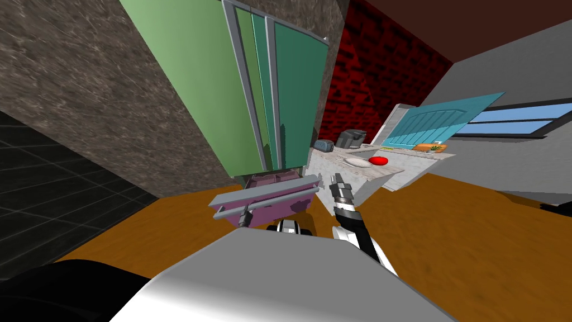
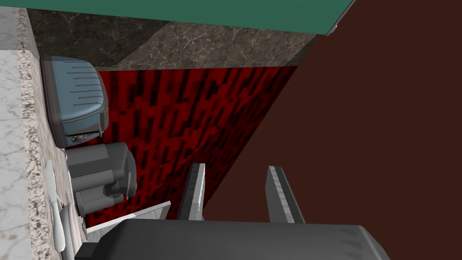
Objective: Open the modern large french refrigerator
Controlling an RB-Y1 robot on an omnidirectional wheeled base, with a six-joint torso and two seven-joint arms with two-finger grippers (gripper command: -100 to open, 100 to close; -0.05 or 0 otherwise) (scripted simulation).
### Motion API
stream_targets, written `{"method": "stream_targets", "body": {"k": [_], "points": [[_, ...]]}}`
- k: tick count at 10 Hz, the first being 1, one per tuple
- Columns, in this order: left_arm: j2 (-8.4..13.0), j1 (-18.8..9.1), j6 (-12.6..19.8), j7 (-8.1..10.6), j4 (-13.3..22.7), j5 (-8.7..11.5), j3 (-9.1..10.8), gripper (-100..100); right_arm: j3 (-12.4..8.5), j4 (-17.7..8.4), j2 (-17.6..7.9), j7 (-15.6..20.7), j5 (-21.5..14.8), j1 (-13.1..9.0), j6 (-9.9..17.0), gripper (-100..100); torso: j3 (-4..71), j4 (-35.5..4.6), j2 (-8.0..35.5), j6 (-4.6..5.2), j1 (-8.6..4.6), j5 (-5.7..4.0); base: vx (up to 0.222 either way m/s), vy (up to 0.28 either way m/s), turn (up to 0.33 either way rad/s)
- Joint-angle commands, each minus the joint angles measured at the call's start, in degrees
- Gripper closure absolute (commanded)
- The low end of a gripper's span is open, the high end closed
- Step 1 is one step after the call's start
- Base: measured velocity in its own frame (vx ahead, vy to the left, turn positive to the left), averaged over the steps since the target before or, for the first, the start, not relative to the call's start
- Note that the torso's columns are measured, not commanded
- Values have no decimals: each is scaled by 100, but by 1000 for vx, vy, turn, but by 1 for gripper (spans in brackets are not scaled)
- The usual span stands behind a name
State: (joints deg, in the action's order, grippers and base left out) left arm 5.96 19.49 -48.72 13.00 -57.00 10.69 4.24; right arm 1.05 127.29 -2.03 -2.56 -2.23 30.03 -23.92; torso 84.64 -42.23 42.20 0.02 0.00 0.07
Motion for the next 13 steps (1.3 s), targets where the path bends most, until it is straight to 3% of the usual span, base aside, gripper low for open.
{"method": "stream_targets", "body": {"k": [1, 9, 11, 12, 13], "points": [[154, 49, 299, 83, -312, 59, 54, -100, 0, 0, 0, 0, 0, 0, 0, 0, -1, -2, -4, 1, -3, -4, -19, -52, -9], [691, 219, 1346, 373, -1405, 267, 245, -100, -1, 0, -1, 0, 0, 2, 0, 0, -17, -57, 64, -3, -66, -79, -17, -51, -7], [768, 243, 1496, 414, -1552, 297, 272, -100, -1, 0, -1, 0, 0, 2, 0, 0, -18, -66, 73, -1, -87, -95, -23, -40, -4], [654, 339, 1554, 355, -1461, 276, 227, -100, -1, 0, -1, 0, 0, 2, 0, 0, -18, -79, 83, 1, -101, -113, -3, -8, 4], [650, 363, 1619, 356, -1460, 279, 223, 0, 0, 0, -1, 0, 0, 2, 0, 0, -23, -62, 72, 1, -88, -88, 0, 0, 0]]}}
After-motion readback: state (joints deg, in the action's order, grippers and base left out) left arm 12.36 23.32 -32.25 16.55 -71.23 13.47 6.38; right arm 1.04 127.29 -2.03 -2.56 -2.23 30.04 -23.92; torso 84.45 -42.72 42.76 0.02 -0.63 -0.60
